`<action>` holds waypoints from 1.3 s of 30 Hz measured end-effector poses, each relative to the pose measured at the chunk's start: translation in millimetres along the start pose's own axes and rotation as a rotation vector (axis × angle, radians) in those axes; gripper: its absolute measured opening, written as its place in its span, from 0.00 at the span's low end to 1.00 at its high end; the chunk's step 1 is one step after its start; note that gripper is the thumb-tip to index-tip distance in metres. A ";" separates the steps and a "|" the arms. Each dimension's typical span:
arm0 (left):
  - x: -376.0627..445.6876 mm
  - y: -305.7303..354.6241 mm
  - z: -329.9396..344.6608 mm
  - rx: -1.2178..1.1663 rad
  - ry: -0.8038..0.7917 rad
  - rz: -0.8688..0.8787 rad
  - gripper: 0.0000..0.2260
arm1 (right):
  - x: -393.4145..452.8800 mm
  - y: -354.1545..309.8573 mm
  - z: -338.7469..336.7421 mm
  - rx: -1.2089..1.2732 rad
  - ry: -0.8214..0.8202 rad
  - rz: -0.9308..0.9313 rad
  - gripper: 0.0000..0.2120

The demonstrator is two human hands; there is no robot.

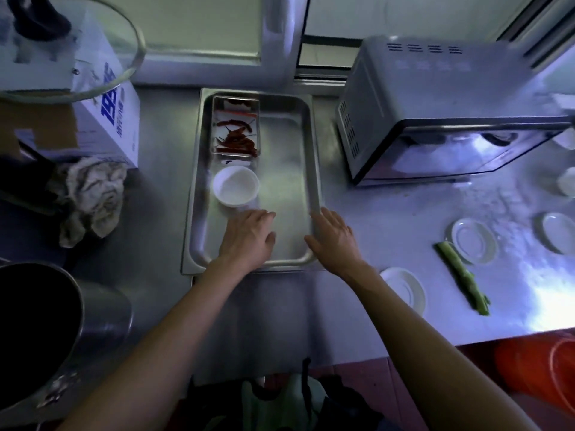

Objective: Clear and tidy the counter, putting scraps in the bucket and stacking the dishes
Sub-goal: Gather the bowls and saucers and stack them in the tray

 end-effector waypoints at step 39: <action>20.1 562.2 220.4 0.191 -0.370 0.597 0.24 | -379.5 459.2 -130.9 0.199 0.397 0.628 0.25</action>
Point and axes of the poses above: each hand's wrist, its own x-axis towards the middle knuckle, its own z-axis out of the palm, y = z × x, the point moved 4 cm from there along x, towards the middle knuckle, and after that the axes turned 3 degrees about z, right-handed, at the moved point
